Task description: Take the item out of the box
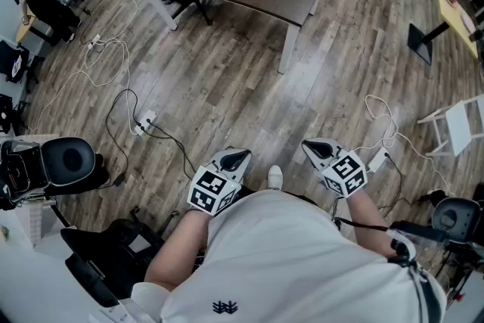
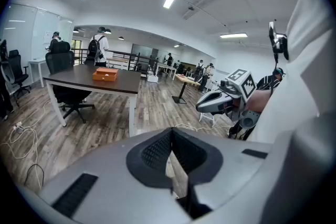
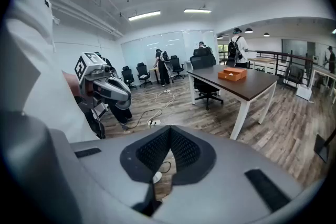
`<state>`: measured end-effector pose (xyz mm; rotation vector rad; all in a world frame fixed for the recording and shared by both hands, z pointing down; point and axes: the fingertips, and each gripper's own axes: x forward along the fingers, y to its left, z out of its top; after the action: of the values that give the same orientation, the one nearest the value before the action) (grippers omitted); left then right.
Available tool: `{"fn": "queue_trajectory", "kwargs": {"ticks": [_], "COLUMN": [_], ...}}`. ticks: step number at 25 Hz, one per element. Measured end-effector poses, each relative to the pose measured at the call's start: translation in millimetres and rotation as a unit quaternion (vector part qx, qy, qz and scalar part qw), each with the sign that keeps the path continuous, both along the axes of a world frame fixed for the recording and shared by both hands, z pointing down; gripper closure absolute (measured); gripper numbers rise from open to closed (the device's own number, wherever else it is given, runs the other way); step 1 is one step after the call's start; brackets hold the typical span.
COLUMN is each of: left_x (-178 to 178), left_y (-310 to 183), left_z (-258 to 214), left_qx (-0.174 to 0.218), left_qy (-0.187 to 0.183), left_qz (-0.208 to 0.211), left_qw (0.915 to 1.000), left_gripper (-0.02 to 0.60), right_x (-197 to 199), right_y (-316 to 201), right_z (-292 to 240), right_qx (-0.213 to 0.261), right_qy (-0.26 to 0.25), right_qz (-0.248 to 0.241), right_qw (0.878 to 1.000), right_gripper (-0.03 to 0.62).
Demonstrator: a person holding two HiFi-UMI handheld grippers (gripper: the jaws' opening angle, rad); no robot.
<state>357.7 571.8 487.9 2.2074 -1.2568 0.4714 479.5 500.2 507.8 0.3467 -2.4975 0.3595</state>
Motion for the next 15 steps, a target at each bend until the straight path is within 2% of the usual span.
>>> {"fn": "queue_trajectory", "kwargs": {"ticks": [3, 8, 15], "left_x": [3, 3, -26], "left_y": [-16, -28, -64], "left_z": [1, -5, -2], "left_qx": [0.004, 0.003, 0.004], "left_qy": [-0.016, -0.013, -0.007], "left_qz": [-0.013, -0.040, -0.055], "left_qw": [0.9998, 0.9991, 0.9984], "left_gripper": [0.571, 0.571, 0.571], "right_x": [5, 10, -27], "right_y": [-13, -30, -56], "right_z": [8, 20, 23], "right_qx": [0.000, -0.007, -0.017], "right_qy": [-0.003, -0.002, -0.006], "right_qz": [-0.011, -0.026, -0.052], "right_qw": [1.000, 1.000, 0.999], "right_gripper": [0.592, 0.592, 0.592]}}
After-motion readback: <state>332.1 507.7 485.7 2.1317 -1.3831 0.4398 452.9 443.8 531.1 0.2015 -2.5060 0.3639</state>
